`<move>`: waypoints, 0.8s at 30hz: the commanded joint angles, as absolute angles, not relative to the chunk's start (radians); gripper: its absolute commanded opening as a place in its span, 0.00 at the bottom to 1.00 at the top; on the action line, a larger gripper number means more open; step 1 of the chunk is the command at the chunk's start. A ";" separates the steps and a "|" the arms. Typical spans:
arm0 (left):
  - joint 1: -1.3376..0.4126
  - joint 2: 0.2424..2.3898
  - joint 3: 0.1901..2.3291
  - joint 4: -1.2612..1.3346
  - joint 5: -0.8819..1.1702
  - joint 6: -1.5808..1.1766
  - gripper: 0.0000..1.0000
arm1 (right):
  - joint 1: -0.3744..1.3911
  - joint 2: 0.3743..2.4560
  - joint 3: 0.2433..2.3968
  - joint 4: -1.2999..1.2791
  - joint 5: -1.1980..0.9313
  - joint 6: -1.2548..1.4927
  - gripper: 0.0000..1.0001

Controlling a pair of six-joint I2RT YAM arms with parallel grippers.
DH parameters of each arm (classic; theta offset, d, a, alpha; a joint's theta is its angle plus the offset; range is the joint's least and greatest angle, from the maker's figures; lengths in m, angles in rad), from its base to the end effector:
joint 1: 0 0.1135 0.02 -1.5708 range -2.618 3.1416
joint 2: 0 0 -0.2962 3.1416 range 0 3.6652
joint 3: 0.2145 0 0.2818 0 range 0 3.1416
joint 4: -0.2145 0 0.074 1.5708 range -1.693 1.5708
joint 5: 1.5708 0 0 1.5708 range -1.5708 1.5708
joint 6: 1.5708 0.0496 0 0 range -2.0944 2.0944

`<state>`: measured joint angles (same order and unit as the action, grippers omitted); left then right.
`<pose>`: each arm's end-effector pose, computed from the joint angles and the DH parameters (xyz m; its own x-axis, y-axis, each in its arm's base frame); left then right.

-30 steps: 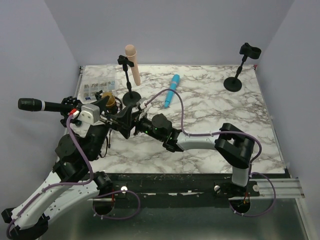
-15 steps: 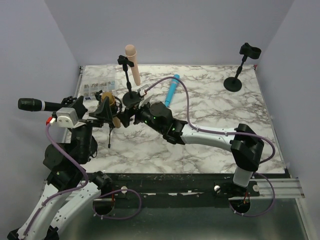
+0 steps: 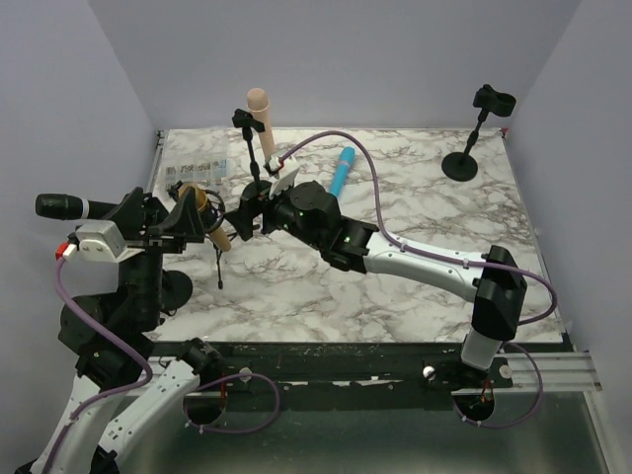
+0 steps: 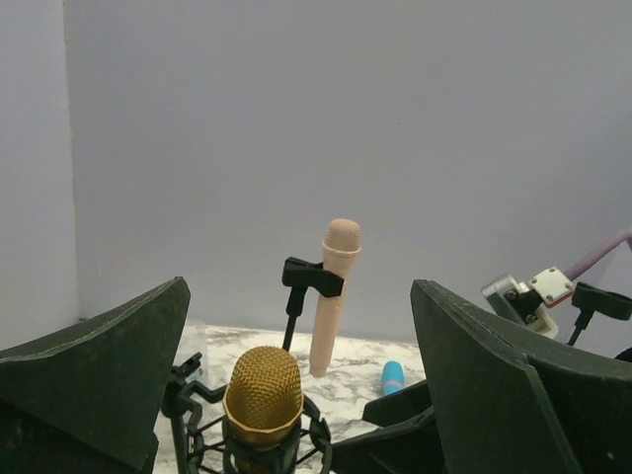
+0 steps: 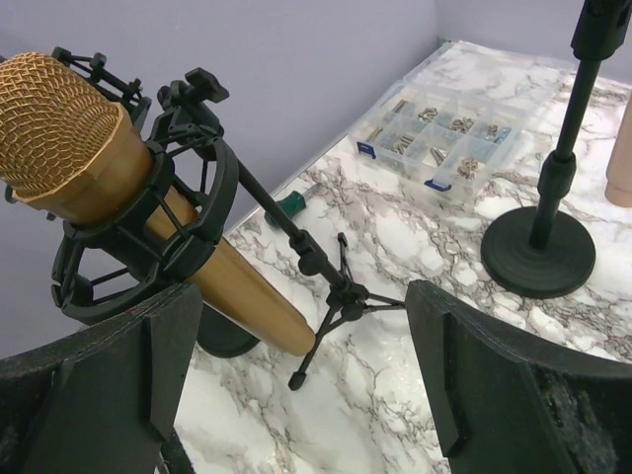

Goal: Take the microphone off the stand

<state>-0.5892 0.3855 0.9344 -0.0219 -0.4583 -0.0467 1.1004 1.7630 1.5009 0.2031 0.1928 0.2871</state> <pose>0.0550 -0.0104 0.4793 0.4093 -0.3239 -0.8530 0.1998 0.9440 -0.2626 0.2263 0.4240 0.3836 -0.2488 0.1238 -0.9606 -0.7483 0.6050 0.2718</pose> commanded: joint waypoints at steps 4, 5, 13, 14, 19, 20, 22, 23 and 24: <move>-0.583 0.334 0.806 0.020 -0.511 0.082 0.99 | 1.104 1.693 1.485 0.129 0.205 0.285 0.93; -0.583 0.328 0.795 0.021 -0.502 0.091 0.99 | 1.104 1.683 1.485 0.121 0.215 0.276 0.94; -0.583 0.276 0.767 0.041 -0.524 0.092 0.99 | 1.104 1.614 1.488 0.073 0.242 0.213 0.99; -0.584 0.262 0.760 0.048 -0.538 0.094 0.99 | 1.103 1.616 1.496 0.074 0.222 0.218 1.00; -0.584 0.212 0.733 0.083 -0.578 0.106 0.99 | 1.104 1.677 1.600 0.070 0.125 0.255 1.00; -0.584 0.207 0.729 0.087 -0.584 0.107 0.99 | 1.104 1.697 1.629 0.061 0.121 0.258 1.00; -0.584 0.203 0.727 0.090 -0.595 0.107 0.99 | 1.103 1.734 1.683 0.043 0.111 0.266 1.00; -0.583 0.204 0.726 0.091 -0.597 0.109 0.99 | 1.104 1.748 1.704 0.035 0.103 0.267 0.98; -0.584 0.204 0.726 0.091 -0.601 0.110 0.99 | 1.104 1.763 1.726 0.030 0.092 0.268 0.97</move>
<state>-0.5892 0.2142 0.7380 0.0639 -0.5503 0.0898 1.0988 1.7004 1.6386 0.0792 0.1574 0.2543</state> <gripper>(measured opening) 0.981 0.990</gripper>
